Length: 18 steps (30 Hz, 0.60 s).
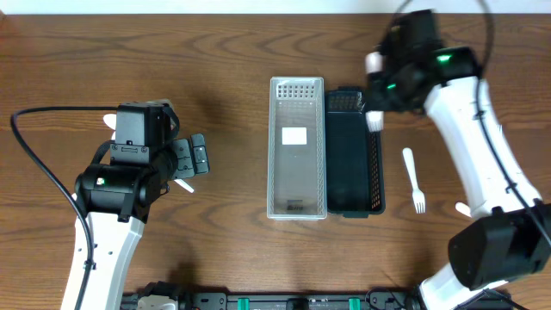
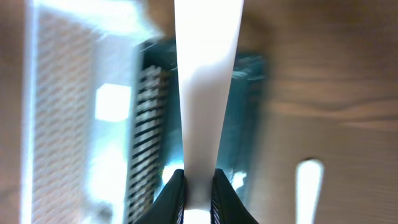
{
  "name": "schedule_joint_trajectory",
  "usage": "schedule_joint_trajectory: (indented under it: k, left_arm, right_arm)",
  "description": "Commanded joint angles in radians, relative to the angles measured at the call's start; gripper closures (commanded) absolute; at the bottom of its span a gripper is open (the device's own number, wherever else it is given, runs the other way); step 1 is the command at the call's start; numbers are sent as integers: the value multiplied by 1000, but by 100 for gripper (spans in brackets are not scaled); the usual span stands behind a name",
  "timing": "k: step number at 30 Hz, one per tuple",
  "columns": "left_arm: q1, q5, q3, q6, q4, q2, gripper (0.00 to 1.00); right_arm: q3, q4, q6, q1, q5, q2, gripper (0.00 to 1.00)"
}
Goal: Pack container
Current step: 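Carry the fork with the right gripper and drop it into the green basket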
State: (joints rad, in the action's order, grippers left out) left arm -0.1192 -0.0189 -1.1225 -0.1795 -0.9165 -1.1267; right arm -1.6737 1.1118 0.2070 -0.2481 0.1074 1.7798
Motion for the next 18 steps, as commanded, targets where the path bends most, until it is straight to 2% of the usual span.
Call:
schedule_joint_trajectory:
  k: [1,6,11,16,18]
  left_arm:
    - [5,11,-26,10,-2,-1,2]
    - [5,11,-26,11,-3,-1,2]
    - [5,11,-26,11,-3,-1,2]
    - [5,11,-26,11,-3,-1,2]
    - [5,11,-26,11,-3,-1,2]
  right_arm:
    - [71,6,101,-59,-5,45,99]
    - [253,-94,140,-137,-5,50,99]
    - [323,-135,155,-168,-5,50,96]
    - [323,-136,144,-167,-5,49,61]
    - [320,-135,143,-161,-5,49,57]
